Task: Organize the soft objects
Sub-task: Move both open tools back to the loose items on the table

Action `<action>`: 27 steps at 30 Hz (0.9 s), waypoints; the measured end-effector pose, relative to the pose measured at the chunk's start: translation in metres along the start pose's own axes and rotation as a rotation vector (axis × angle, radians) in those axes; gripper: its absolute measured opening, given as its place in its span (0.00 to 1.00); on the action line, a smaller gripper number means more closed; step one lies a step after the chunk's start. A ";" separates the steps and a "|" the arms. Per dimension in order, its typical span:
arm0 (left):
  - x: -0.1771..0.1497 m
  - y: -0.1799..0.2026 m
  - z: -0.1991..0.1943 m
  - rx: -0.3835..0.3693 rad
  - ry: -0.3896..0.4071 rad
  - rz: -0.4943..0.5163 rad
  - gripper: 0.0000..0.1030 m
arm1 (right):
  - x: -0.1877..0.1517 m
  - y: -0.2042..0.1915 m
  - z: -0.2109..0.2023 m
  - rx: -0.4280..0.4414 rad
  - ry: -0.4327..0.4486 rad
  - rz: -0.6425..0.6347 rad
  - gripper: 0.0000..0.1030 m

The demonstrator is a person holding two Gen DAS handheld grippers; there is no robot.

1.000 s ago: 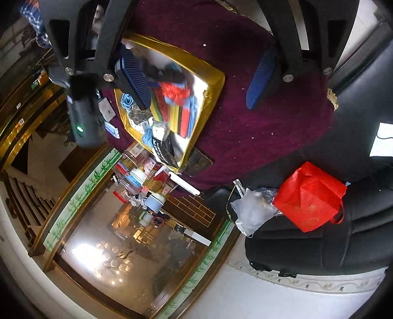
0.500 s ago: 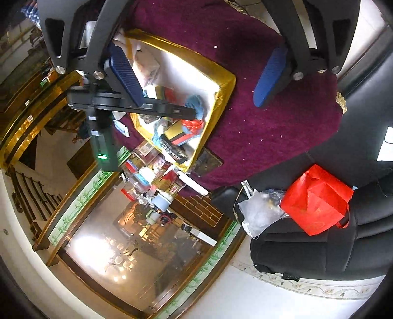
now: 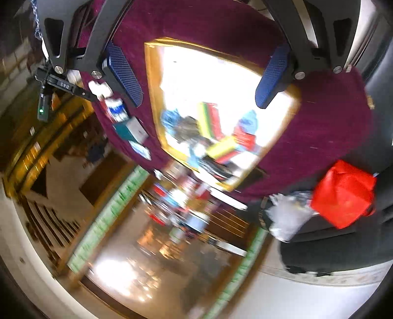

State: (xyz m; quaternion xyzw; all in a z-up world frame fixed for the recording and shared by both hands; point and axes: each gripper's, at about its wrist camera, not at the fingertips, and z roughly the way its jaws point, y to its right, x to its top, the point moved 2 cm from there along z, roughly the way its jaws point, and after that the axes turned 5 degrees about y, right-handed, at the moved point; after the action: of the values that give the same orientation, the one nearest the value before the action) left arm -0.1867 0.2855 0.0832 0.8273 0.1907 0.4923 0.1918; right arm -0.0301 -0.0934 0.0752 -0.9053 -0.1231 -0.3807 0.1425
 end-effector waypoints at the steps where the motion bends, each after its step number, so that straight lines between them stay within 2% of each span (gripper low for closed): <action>1: -0.004 0.013 0.007 -0.016 -0.019 0.024 0.92 | -0.006 0.023 -0.003 -0.022 -0.002 0.038 0.76; 6: -0.029 0.082 0.041 -0.099 -0.128 0.153 0.92 | -0.037 0.104 -0.017 -0.103 -0.006 0.185 0.76; 9: -0.049 0.121 0.061 -0.142 -0.204 0.232 0.92 | -0.046 0.139 -0.019 -0.124 -0.002 0.269 0.76; 12: -0.065 0.154 0.075 -0.177 -0.259 0.300 0.92 | -0.044 0.155 -0.011 -0.114 0.001 0.325 0.76; 15: -0.076 0.175 0.084 -0.200 -0.300 0.338 0.92 | -0.034 0.149 0.002 -0.056 0.003 0.327 0.76; 18: -0.083 0.188 0.091 -0.212 -0.335 0.347 0.92 | -0.020 0.128 0.029 -0.008 -0.039 0.279 0.76; 20: -0.085 0.192 0.095 -0.207 -0.347 0.344 0.92 | -0.012 0.118 0.050 -0.071 -0.081 0.250 0.76; 23: -0.083 0.198 0.104 -0.194 -0.354 0.349 0.92 | -0.007 0.121 0.073 -0.120 -0.106 0.313 0.75; 27: -0.071 0.207 0.118 -0.198 -0.349 0.332 0.92 | 0.001 0.122 0.085 -0.178 -0.081 0.367 0.76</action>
State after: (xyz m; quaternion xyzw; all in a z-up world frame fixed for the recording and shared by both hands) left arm -0.0868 0.0581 0.0831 0.8969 -0.0327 0.3831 0.2184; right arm 0.0665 -0.1768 -0.0008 -0.9361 0.0724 -0.3210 0.1240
